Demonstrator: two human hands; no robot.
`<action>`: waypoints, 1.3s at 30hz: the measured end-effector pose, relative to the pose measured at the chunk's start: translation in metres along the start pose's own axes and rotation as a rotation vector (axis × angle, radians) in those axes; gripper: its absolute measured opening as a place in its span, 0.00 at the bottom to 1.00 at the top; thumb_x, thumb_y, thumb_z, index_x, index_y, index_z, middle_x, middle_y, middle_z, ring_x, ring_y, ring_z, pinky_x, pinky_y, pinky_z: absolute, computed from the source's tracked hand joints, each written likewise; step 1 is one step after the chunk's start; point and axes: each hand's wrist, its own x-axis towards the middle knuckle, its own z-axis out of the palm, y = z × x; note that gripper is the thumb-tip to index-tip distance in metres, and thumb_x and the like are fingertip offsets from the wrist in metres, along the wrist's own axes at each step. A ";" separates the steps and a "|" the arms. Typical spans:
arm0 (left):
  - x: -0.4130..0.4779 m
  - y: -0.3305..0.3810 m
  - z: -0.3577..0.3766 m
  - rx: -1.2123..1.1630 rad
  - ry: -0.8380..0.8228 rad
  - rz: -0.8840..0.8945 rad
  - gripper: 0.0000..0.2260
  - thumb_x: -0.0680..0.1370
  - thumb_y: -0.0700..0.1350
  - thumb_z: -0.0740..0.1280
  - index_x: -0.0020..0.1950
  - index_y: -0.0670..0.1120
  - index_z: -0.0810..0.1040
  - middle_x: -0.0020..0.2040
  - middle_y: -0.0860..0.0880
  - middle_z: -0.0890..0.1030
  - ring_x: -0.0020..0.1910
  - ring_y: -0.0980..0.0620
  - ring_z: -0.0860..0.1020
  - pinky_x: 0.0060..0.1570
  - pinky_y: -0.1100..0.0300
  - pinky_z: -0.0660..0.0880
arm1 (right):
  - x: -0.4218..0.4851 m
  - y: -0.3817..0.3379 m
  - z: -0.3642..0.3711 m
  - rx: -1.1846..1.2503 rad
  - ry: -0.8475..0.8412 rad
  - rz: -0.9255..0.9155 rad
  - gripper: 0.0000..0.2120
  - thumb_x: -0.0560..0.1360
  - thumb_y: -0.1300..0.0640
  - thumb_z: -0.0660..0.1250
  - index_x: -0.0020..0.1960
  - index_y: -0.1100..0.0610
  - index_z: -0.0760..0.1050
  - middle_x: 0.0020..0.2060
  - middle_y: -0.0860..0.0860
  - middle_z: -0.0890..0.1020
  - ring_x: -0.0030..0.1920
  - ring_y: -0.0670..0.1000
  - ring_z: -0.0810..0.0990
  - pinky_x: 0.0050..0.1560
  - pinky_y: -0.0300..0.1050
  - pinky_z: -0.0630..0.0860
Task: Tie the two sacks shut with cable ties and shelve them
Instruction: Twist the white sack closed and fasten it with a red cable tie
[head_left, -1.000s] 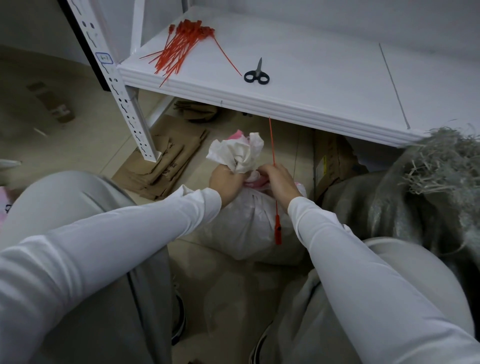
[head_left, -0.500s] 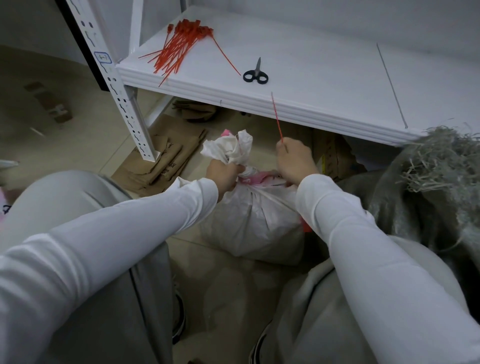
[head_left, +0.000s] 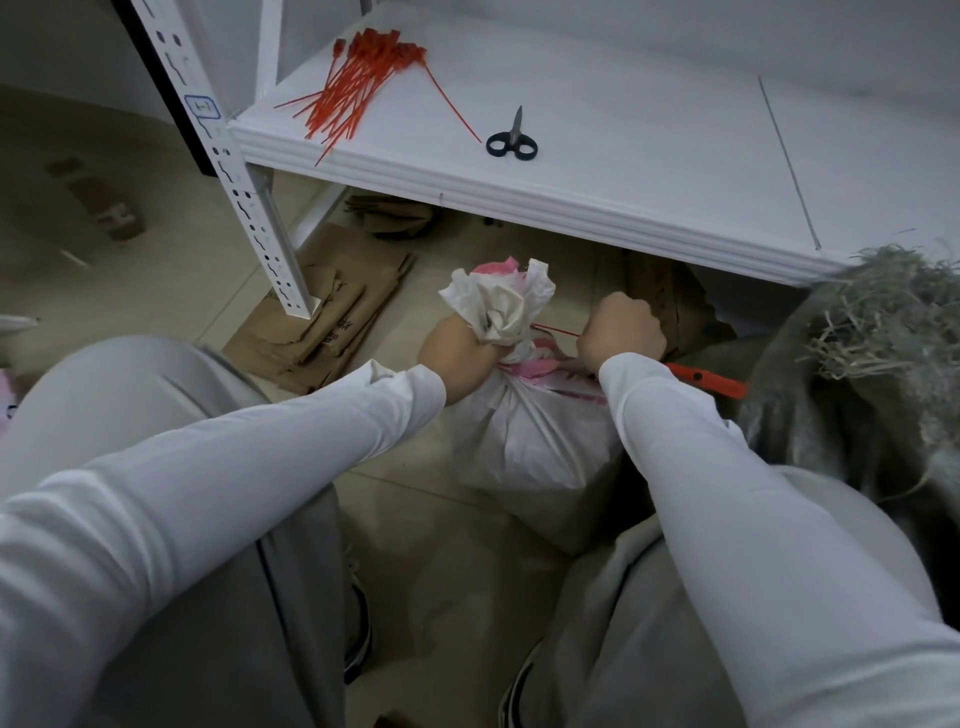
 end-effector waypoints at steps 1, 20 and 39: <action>-0.001 0.000 0.000 0.016 0.004 0.007 0.13 0.76 0.48 0.67 0.57 0.43 0.79 0.51 0.44 0.82 0.50 0.46 0.79 0.52 0.50 0.77 | 0.001 0.000 0.003 0.016 0.013 0.006 0.08 0.75 0.63 0.66 0.53 0.62 0.79 0.50 0.59 0.81 0.51 0.61 0.80 0.50 0.51 0.79; 0.003 -0.003 -0.008 0.064 -0.082 0.117 0.20 0.75 0.56 0.67 0.58 0.42 0.79 0.52 0.44 0.82 0.52 0.46 0.79 0.54 0.49 0.76 | -0.004 -0.010 0.019 0.346 -0.247 -0.382 0.13 0.77 0.64 0.63 0.50 0.54 0.85 0.49 0.51 0.84 0.46 0.53 0.80 0.47 0.43 0.72; 0.024 0.011 -0.016 -0.273 -0.129 -0.368 0.19 0.73 0.47 0.69 0.60 0.39 0.75 0.50 0.41 0.82 0.41 0.46 0.82 0.36 0.59 0.79 | 0.012 -0.002 -0.028 0.125 -0.235 -0.154 0.05 0.69 0.65 0.69 0.45 0.62 0.82 0.43 0.59 0.84 0.42 0.59 0.84 0.48 0.54 0.83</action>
